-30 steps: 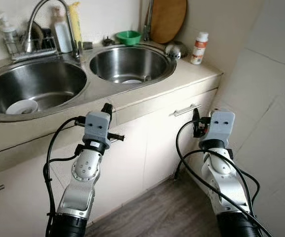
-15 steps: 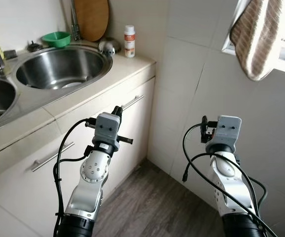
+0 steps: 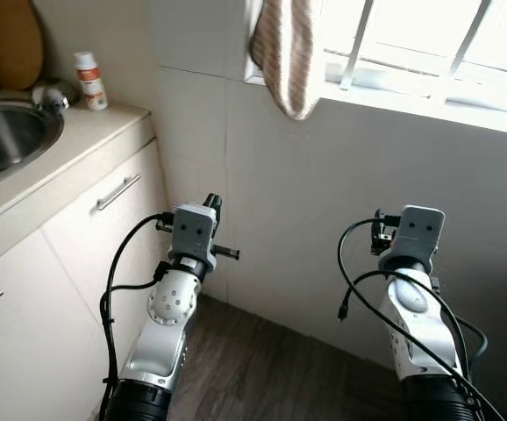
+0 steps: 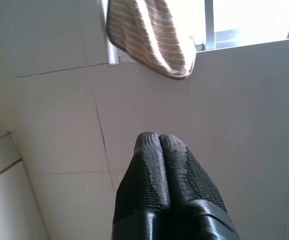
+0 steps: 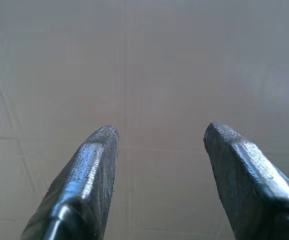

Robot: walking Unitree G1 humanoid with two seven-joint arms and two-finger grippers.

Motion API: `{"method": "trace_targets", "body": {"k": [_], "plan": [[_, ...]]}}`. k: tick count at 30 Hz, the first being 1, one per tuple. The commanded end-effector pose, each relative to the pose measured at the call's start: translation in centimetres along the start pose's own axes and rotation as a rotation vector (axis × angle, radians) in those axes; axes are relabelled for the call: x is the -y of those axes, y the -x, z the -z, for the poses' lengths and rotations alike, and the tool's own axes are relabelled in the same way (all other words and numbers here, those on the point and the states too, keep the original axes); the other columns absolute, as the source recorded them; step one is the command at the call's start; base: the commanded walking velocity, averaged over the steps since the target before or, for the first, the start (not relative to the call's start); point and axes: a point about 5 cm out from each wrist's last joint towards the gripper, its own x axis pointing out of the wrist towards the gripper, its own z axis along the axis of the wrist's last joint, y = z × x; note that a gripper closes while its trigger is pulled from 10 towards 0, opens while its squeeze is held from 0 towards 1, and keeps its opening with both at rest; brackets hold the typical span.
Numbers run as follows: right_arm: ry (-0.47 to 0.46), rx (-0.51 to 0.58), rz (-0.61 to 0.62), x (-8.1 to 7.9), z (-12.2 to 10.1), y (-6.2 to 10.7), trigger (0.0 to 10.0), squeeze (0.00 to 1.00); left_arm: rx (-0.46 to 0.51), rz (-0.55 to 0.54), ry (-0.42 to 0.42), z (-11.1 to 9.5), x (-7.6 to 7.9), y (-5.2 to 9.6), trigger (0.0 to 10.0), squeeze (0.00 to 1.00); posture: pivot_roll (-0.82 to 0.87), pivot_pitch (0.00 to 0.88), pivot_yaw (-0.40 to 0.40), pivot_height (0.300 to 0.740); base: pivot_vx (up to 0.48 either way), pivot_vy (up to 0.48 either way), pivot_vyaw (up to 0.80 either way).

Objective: Kitchen organization

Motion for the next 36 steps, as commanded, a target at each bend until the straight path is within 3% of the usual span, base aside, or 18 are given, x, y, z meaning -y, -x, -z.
{"method": "trace_targets", "body": {"k": [1, 9, 22, 36], "plan": [[-0.006, -0.007, -0.012, -0.4, -0.1, 0.0, 10.0, 0.0, -0.003, 0.012, 0.002, 0.0, 0.1, 0.0, 10.0, 0.0, 0.1, 0.0, 0.013, 0.74, 0.0, 0.476, -0.8], [-0.003, -0.012, -0.008, -0.3, 0.0, 0.0, 10.0, 0.0, -0.002, 0.011, 0.003, -0.1, 0.1, 0.0, 10.0, 0.0, 0.1, 0.0, 0.014, 0.74, 0.0, 0.474, -0.8], [0.014, -0.044, 0.017, 0.1, 0.7, 0.0, 10.0, 0.0, 0.013, 0.023, -0.008, -0.1, 0.2, 0.1, 10.0, 0.0, 0.1, 0.0, 0.016, 0.74, 0.0, 0.0, -0.8], [0.094, -0.124, 0.053, 0.7, 2.2, -0.1, 10.0, 0.0, -0.014, 0.044, -0.01, 0.4, 0.6, 0.2, 10.0, 0.0, 0.1, 0.0, 0.013, 0.74, 0.0, 0.0, -0.8]]}}
